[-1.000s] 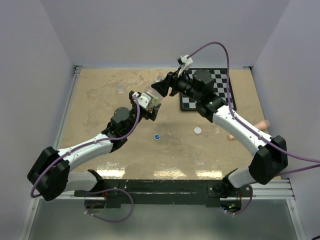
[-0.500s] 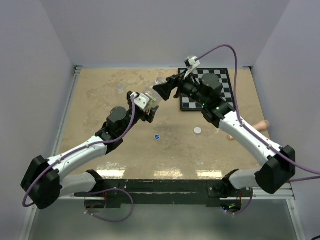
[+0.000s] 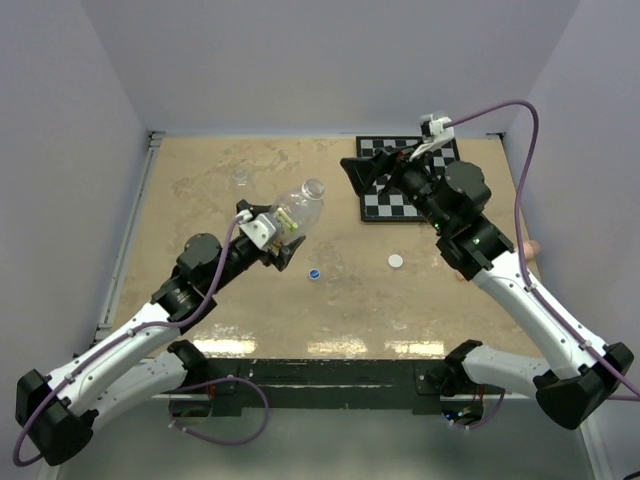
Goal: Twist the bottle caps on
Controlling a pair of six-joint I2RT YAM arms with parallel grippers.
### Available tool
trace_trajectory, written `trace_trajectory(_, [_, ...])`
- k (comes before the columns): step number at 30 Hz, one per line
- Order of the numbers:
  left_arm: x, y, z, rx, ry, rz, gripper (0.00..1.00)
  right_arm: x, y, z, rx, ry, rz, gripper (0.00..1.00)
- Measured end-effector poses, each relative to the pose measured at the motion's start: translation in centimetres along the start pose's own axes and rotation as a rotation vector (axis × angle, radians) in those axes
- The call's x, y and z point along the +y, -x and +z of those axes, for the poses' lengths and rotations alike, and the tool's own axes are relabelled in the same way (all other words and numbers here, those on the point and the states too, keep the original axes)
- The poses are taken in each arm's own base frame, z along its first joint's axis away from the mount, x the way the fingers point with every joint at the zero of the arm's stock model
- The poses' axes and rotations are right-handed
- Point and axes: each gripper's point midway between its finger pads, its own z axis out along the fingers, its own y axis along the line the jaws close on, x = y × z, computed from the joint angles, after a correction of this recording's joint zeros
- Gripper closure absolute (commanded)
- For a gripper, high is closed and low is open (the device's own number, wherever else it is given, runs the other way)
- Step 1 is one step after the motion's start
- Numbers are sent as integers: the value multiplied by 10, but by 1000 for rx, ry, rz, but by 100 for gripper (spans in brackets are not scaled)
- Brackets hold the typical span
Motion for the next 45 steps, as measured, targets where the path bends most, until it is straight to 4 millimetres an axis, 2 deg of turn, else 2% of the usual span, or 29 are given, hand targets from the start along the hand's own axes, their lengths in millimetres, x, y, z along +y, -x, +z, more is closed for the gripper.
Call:
trace_trajectory(2, [-10, 1, -6, -1, -61, 12, 100, -13, -17, -2, 61, -63, 1, 1])
trace_trajectory(4, [-20, 2, -12, -1, -118, 17, 100, -32, -44, -5, 158, -143, 3, 1])
trace_trajectory(8, [-34, -2, -22, 14, -195, 25, 100, -70, -114, -17, 393, -291, 3, 2])
trace_trajectory(10, [-38, -5, -27, 26, -219, 31, 100, -88, -151, -31, 512, -363, 4, 2])
trace_trajectory(12, [-40, -11, -32, 41, -226, 35, 100, -103, -179, -46, 612, -430, 3, 1])
trace_trajectory(17, [-43, -20, -41, 51, -230, 50, 100, -135, -222, -65, 779, -569, -21, 2])
trace_trajectory(20, [-43, -21, -45, 45, -228, 53, 100, -158, -244, -75, 855, -641, -18, 9])
trace_trajectory(23, [-42, -19, -48, 34, -221, 58, 100, -186, -255, -92, 893, -716, 15, 10])
trace_trajectory(26, [-40, -21, -51, 26, -209, 75, 100, -214, -254, -110, 897, -800, 48, 10])
trace_trajectory(29, [-39, -27, -52, 33, -199, 81, 100, -232, -250, -116, 888, -843, 61, 11])
trace_trajectory(33, [-39, -31, -51, 45, -198, 82, 100, -236, -257, -116, 898, -841, 64, 13])
trace_trajectory(41, [-39, -29, -52, 38, -196, 84, 100, -241, -288, -120, 978, -818, 87, 21])
trace_trajectory(45, [-39, -29, -52, 37, -196, 84, 100, -243, -297, -121, 1004, -813, 92, 25])
